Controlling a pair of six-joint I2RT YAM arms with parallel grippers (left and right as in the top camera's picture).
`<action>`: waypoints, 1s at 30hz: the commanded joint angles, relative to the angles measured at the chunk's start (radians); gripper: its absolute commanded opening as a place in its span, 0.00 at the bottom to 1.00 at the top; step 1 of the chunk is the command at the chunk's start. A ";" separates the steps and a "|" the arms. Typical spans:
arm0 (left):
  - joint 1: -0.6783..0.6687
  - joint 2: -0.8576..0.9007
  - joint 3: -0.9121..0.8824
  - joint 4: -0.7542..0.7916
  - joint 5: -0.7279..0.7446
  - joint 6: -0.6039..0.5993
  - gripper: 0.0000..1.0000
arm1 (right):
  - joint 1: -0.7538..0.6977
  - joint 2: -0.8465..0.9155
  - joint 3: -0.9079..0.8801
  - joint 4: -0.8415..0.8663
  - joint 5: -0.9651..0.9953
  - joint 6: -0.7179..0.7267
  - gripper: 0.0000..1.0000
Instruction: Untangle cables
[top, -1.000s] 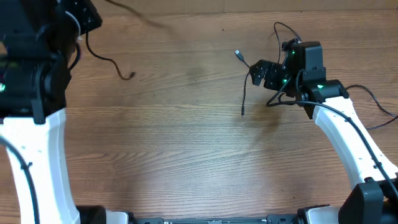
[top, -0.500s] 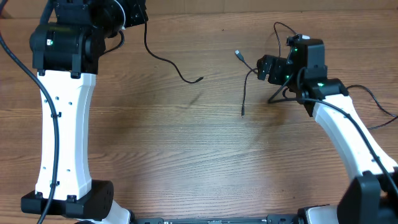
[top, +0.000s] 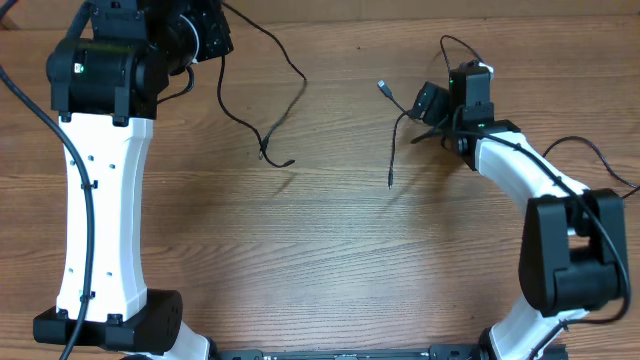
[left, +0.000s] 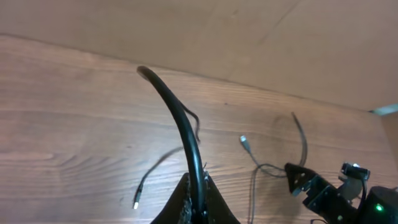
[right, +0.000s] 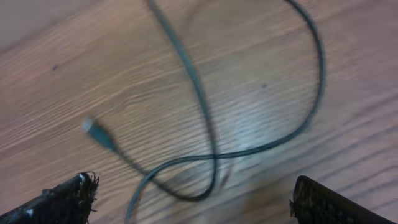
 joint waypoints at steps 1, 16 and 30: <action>0.004 0.002 0.013 -0.021 -0.040 0.019 0.04 | -0.003 0.075 0.008 0.009 0.132 0.127 0.99; 0.004 0.002 0.013 -0.057 -0.044 0.019 0.04 | -0.020 0.209 0.008 0.166 0.277 -0.008 0.63; 0.004 0.002 0.013 -0.088 -0.043 0.019 0.04 | -0.259 0.229 0.008 0.352 0.169 -0.012 0.04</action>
